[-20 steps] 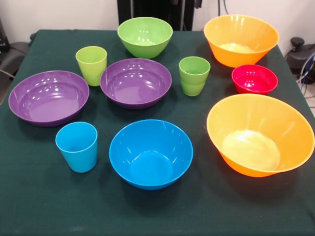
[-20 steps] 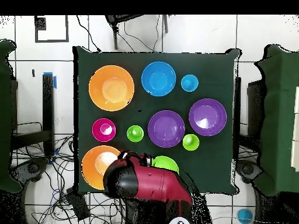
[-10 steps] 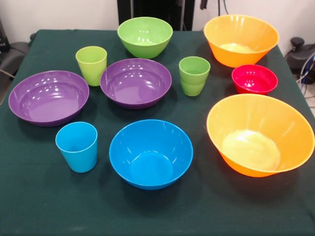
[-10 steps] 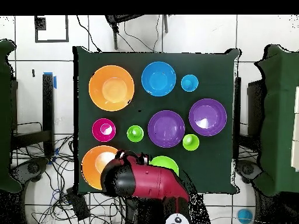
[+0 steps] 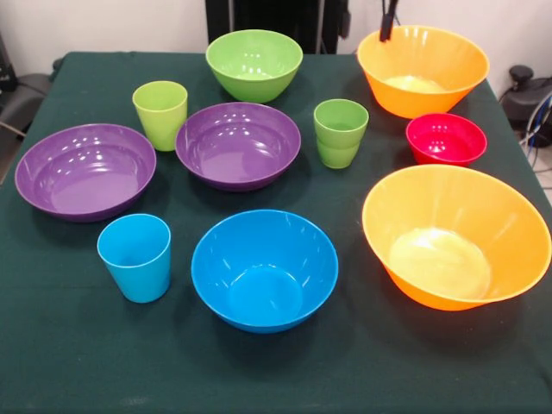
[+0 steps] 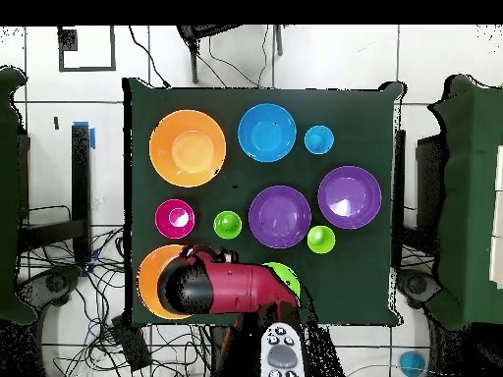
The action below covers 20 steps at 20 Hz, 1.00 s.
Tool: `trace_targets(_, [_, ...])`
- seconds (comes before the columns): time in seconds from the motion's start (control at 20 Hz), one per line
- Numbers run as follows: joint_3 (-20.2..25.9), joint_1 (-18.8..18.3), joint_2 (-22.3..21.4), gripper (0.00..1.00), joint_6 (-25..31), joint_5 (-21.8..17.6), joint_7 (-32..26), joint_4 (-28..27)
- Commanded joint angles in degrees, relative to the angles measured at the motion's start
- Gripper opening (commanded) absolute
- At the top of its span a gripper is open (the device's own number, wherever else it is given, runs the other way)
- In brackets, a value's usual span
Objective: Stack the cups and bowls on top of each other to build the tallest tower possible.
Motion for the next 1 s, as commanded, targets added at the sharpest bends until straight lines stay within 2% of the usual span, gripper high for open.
trace_targets(0.05, [8.61, 0.25, 8.40, 1.00, -5.15, 1.84, 6.66, -5.73])
trace_targets(0.4, [6.79, 1.51, 14.80, 1.00, -6.87, 0.01, 5.76, -11.91])
trace_targets(0.55, [6.68, 0.27, 17.74, 1.00, -7.44, -2.34, 2.96, -14.84])
trace_targets(0.75, [4.83, 0.54, 20.59, 1.00, -5.05, -5.56, -0.81, -19.20])
trace_targets(1.0, [5.68, -1.25, 22.33, 1.00, -6.25, -7.78, -0.87, -20.61])
